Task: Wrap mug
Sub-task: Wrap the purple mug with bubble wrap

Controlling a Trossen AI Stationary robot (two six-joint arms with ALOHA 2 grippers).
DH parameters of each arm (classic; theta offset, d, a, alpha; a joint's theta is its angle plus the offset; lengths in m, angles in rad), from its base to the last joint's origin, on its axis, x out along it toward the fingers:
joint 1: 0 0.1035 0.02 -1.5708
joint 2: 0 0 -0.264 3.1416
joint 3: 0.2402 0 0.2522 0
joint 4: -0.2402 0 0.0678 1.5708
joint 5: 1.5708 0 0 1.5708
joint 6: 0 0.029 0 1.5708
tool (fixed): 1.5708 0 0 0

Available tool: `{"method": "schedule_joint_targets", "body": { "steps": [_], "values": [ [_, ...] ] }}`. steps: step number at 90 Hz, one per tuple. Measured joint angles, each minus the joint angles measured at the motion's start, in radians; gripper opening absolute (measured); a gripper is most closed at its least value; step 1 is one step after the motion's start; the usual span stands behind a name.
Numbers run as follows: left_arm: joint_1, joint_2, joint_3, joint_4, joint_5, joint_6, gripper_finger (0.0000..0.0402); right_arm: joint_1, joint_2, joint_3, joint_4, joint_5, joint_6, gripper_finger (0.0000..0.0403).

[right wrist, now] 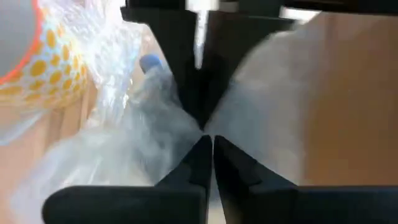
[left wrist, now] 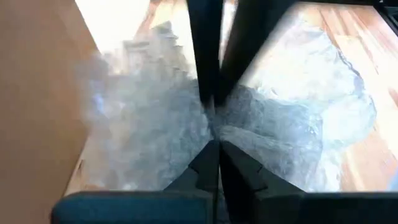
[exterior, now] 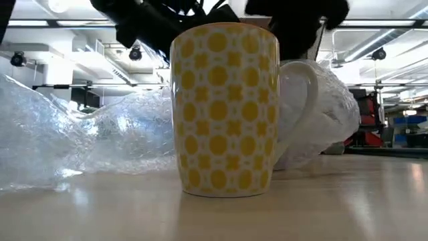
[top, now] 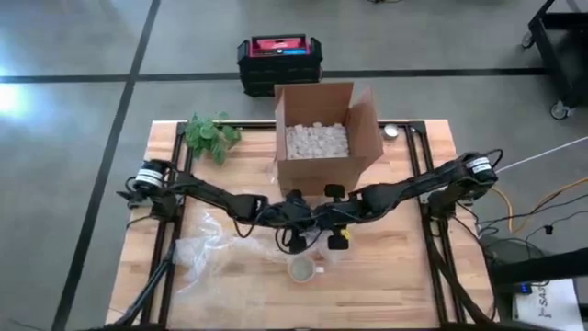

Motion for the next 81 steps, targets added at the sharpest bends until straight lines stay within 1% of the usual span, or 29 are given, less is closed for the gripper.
{"method": "schedule_joint_targets", "body": {
  "steps": [11,18,23,26,35,57,67,81],
  "values": [
    [0.0,-0.005,-0.002,0.001,0.003,0.001,0.0,0.0,-0.026,-0.001,0.056,-0.004,0.01,0.0002],
    [0.0,-0.005,-0.002,0.001,0.003,0.004,0.0,0.0,-0.026,-0.035,0.128,-0.064,0.012,0.0002],
    [0.0,-0.005,-0.002,0.001,0.003,0.005,0.0,0.0,0.0,-0.072,0.176,-0.113,0.012,0.0002],
    [0.0,-0.005,-0.002,0.002,0.004,0.005,0.0,0.0,0.012,-0.094,0.216,-0.123,0.013,0.0002],
    [0.0,-0.005,-0.002,0.005,0.003,0.007,0.0,-0.003,0.051,-0.146,0.276,-0.08,0.035,0.0002],
    [0.0,-0.021,-0.004,0.005,0.003,0.007,0.0,-0.021,0.091,-0.189,0.317,-0.061,0.056,0.0002],
    [-0.001,-0.064,-0.007,-0.018,0.006,0.004,0.0,-0.02,0.091,-0.19,0.311,-0.057,0.056,0.0002],
    [-0.003,-0.156,0.001,-0.083,0.003,-0.002,0.0,-0.02,0.092,-0.192,0.311,-0.059,0.056,0.0002]
  ]
}}
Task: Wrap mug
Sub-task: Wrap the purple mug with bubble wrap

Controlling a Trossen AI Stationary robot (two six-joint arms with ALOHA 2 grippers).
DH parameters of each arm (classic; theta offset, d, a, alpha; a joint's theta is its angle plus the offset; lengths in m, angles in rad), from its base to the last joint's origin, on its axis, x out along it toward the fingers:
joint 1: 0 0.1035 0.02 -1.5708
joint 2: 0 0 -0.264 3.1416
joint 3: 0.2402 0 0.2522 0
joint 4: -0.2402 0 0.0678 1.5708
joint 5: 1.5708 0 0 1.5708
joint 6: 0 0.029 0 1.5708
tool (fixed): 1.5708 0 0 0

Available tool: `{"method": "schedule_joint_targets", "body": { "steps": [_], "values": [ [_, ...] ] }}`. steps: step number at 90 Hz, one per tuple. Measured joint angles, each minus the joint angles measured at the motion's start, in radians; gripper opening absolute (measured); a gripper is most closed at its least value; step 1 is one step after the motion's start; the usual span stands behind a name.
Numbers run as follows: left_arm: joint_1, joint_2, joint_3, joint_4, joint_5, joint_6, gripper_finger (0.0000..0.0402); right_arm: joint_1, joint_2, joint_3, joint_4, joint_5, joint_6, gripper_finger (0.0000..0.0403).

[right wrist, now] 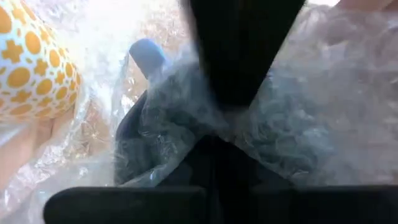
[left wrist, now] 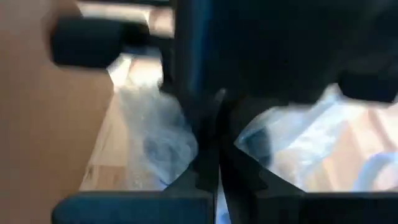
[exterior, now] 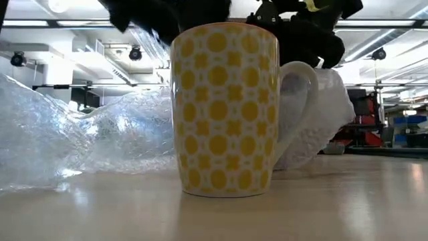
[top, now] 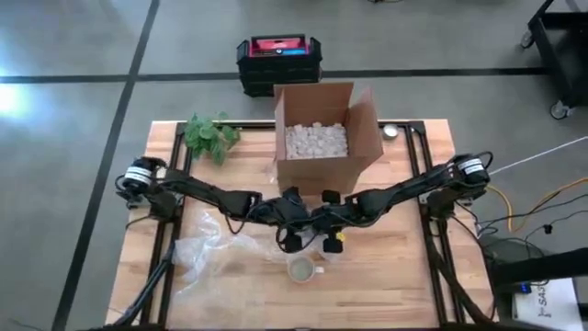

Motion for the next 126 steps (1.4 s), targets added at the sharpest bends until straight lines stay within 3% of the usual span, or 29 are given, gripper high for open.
{"method": "schedule_joint_targets", "body": {
  "steps": [21,53,78,104,116,126],
  "values": [
    [0.001,-0.065,-0.014,-0.2,-0.078,-0.048,0.0,0.0,0.0,-0.002,0.01,-0.002,-0.004,0.0002],
    [0.003,0.068,-0.044,0.155,0.014,-0.02,0.0,0.0,0.0,0.001,0.014,-0.002,-0.016,0.0002],
    [0.011,0.17,-0.039,0.183,0.011,-0.027,0.0,0.0,-0.009,0.029,-0.02,-0.005,-0.014,0.0002],
    [0.014,0.156,-0.041,0.172,0.015,-0.036,0.0,-0.002,-0.067,0.221,-0.321,0.029,-0.071,0.0002],
    [0.014,0.155,-0.042,0.172,0.015,-0.036,0.0,-0.004,-0.072,0.225,-0.274,0.148,-0.099,0.0002],
    [0.014,0.155,-0.042,0.172,0.015,-0.036,0.0,-0.013,-0.041,0.202,-0.226,0.11,-0.107,0.0002]
  ]
}}
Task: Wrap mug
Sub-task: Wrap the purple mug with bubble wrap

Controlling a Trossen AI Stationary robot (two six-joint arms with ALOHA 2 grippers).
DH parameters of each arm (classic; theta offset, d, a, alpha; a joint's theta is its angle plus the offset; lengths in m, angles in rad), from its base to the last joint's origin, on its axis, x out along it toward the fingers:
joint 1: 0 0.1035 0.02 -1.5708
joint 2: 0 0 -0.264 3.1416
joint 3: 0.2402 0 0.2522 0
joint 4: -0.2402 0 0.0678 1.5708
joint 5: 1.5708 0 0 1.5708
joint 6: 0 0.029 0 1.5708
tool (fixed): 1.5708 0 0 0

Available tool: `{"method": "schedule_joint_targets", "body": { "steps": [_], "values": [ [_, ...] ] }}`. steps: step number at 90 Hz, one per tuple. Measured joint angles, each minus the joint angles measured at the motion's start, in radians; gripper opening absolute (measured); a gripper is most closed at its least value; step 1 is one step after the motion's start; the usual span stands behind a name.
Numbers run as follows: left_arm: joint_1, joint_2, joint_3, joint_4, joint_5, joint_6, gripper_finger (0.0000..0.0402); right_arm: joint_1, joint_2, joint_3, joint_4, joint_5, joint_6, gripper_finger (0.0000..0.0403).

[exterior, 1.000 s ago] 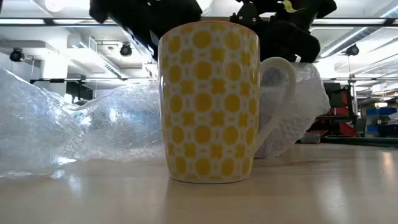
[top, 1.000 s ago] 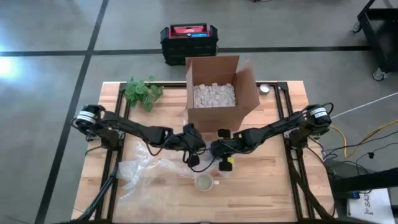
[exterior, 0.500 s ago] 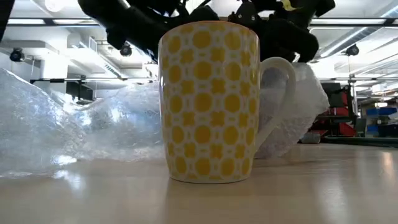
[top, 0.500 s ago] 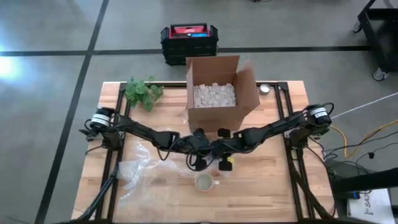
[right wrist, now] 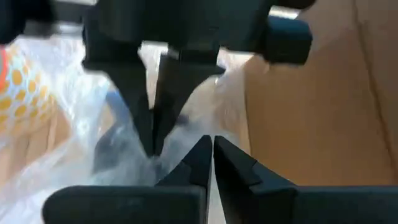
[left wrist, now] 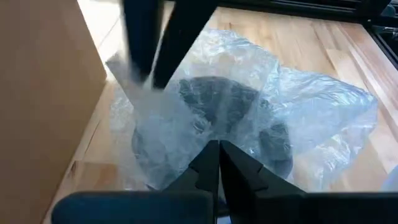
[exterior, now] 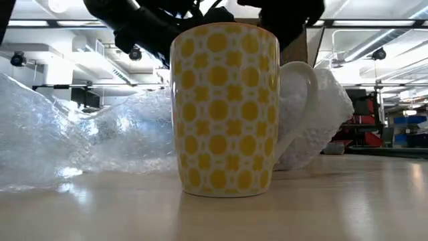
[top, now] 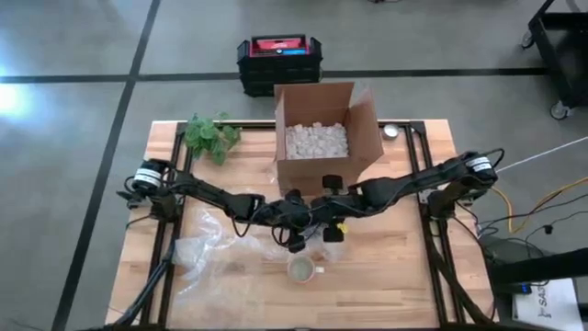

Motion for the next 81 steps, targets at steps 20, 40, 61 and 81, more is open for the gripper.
{"method": "schedule_joint_targets", "body": {
  "steps": [20,40,61,81],
  "values": [
    [0.0,-0.011,-0.002,-0.003,0.001,0.0,0.0,0.0,0.082,-0.067,0.041,-0.047,0.033,0.0002],
    [0.0,-0.069,-0.006,-0.026,0.008,-0.005,0.0,0.001,0.125,-0.12,0.097,-0.052,0.06,0.0002],
    [0.0,-0.071,-0.009,-0.011,0.015,-0.006,0.0,0.001,0.112,-0.119,0.102,-0.058,0.059,0.0002],
    [0.0,-0.01,-0.007,0.021,0.027,-0.006,0.0,0.0,0.068,-0.082,0.09,-0.052,0.049,0.0002]
  ]
}}
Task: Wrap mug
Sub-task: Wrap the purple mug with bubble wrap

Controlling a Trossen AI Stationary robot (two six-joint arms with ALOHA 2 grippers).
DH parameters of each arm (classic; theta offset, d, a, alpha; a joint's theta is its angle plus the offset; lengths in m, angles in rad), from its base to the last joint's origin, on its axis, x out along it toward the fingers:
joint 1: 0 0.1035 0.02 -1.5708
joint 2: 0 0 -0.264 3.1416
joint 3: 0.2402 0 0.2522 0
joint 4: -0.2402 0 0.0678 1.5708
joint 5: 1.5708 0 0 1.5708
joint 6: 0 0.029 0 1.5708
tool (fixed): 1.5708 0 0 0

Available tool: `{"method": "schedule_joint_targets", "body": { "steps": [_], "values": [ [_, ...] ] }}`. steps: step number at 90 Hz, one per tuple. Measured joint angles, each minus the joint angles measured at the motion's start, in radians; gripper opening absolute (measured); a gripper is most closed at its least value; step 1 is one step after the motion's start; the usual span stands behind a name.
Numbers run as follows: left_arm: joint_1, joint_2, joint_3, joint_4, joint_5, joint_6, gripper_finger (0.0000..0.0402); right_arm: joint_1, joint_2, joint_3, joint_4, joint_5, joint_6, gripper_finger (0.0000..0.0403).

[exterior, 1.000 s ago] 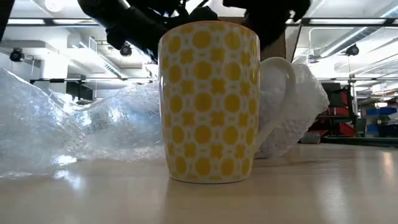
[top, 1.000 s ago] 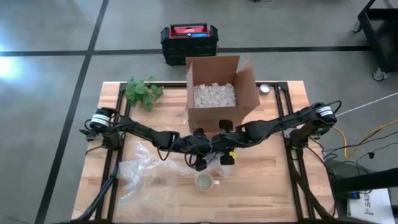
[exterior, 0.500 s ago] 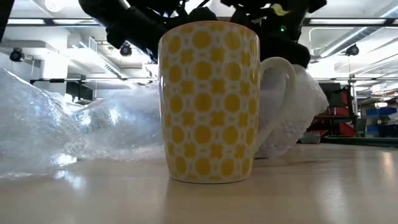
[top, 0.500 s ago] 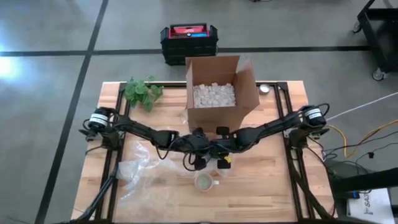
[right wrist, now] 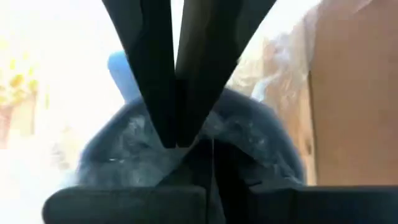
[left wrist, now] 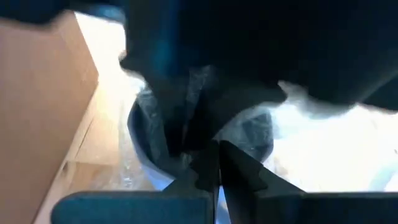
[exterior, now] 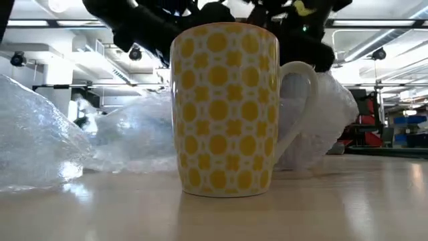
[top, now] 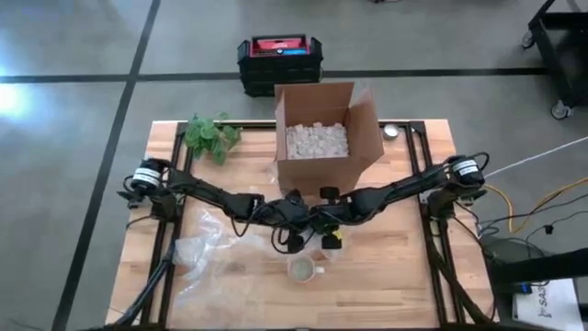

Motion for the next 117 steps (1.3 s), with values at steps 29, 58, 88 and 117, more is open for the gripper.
{"method": "schedule_joint_targets", "body": {
  "steps": [29,58,88,117],
  "values": [
    [0.001,-0.003,0.0,-0.007,0.0,0.001,0.0,0.003,-0.134,0.107,-0.266,-0.052,0.032,0.0002],
    [0.001,-0.003,0.0,-0.005,0.0,0.002,0.0,0.074,-0.292,-0.081,-0.4,-0.057,0.225,0.0002],
    [0.001,-0.002,0.0,0.005,0.0,0.002,0.0,0.084,-0.273,-0.174,0.048,-0.045,0.129,0.0002],
    [0.001,-0.002,-0.001,0.009,0.0,0.002,0.0,0.034,-0.082,-0.156,0.127,-0.049,0.057,0.0002]
  ]
}}
